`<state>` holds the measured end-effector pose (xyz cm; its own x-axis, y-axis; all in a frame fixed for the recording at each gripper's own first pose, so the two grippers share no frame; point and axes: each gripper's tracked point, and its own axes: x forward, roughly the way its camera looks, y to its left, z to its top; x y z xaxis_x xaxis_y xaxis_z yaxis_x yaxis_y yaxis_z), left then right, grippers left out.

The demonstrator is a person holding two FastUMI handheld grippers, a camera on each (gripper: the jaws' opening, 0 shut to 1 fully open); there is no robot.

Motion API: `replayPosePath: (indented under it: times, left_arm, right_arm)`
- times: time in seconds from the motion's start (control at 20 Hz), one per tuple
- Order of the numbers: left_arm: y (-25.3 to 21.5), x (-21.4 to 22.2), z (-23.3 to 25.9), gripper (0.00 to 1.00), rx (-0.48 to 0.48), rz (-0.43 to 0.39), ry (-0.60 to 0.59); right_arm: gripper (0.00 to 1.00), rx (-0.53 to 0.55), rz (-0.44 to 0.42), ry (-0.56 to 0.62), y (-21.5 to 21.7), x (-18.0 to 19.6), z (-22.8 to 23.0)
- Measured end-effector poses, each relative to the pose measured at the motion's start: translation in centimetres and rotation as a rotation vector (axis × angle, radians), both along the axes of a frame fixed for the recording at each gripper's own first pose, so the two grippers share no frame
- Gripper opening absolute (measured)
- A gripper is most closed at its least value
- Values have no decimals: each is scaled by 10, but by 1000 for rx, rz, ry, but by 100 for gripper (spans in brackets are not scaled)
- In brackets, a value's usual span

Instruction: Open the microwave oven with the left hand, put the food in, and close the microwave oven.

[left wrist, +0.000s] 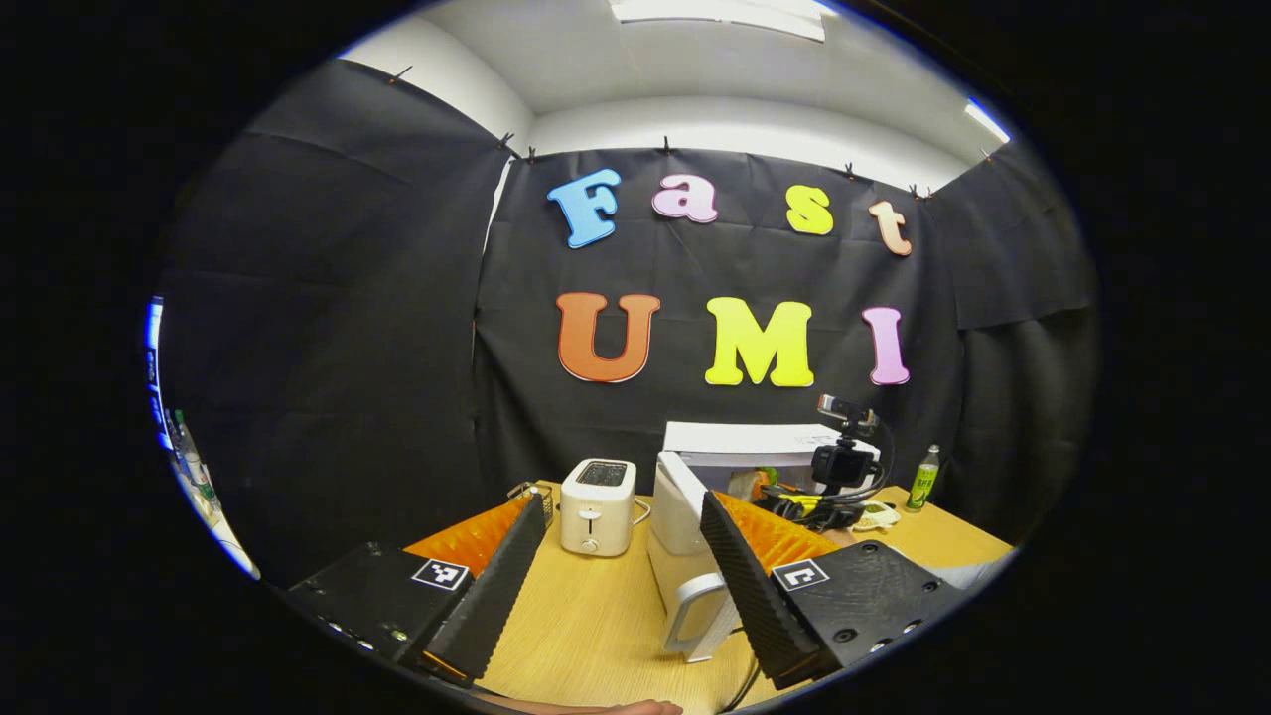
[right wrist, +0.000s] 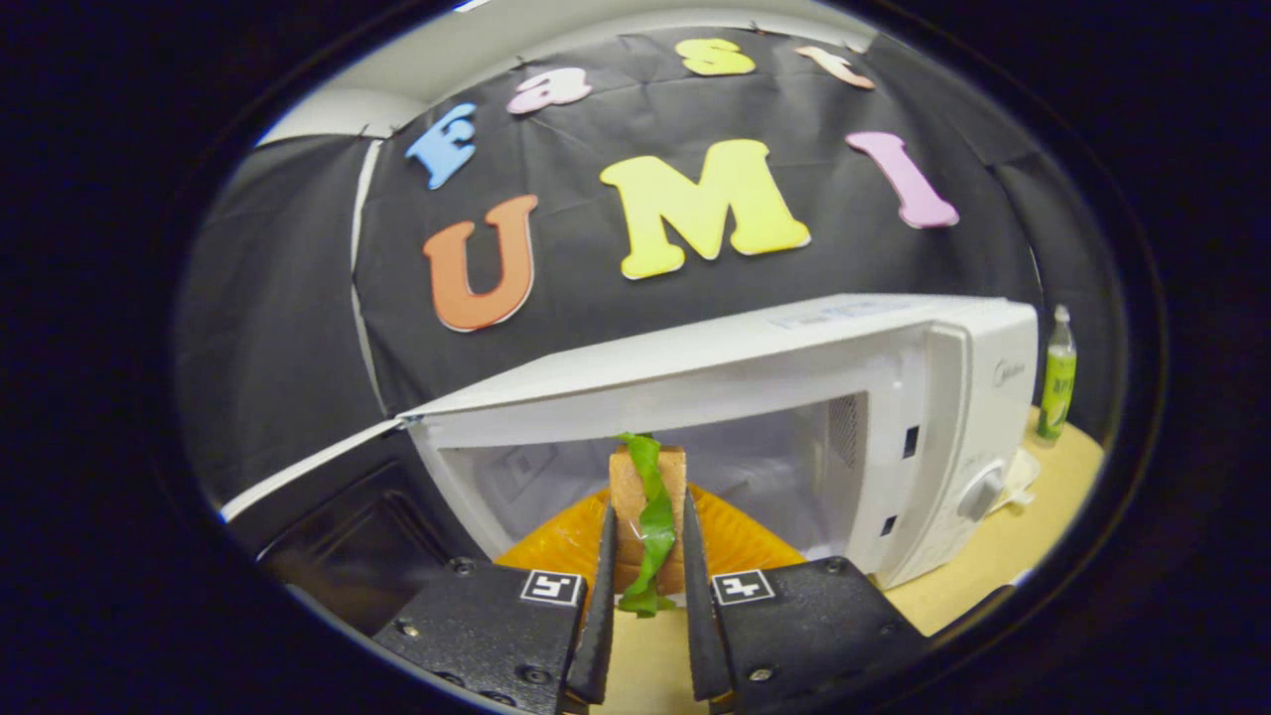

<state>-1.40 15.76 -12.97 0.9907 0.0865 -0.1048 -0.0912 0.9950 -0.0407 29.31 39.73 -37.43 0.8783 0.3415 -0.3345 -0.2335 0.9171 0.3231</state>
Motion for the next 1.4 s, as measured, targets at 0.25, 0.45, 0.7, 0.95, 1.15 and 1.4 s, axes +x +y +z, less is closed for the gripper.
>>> replayPosePath:
  times: [0.25,0.45,0.7,0.95,1.15,1.4]
  left_arm:
    - [8,-4,3,95,9,28,-4]
    - [13,-6,6,95,11,51,-13]
    - [11,-6,0,95,0,52,13]
    - [12,-6,-10,95,24,60,44]
    - [13,-9,-6,95,14,60,36]
    - [19,-11,-10,95,4,74,40]
  right_arm:
    - [35,290,-239,99,-18,33,-21]
    - [36,508,-426,216,-29,46,-57]
    - [37,571,-470,257,-15,50,-87]
    - [33,542,-473,216,-11,49,-93]
    - [35,489,-446,166,-7,49,-92]
    - [50,338,-406,164,-10,50,-93]
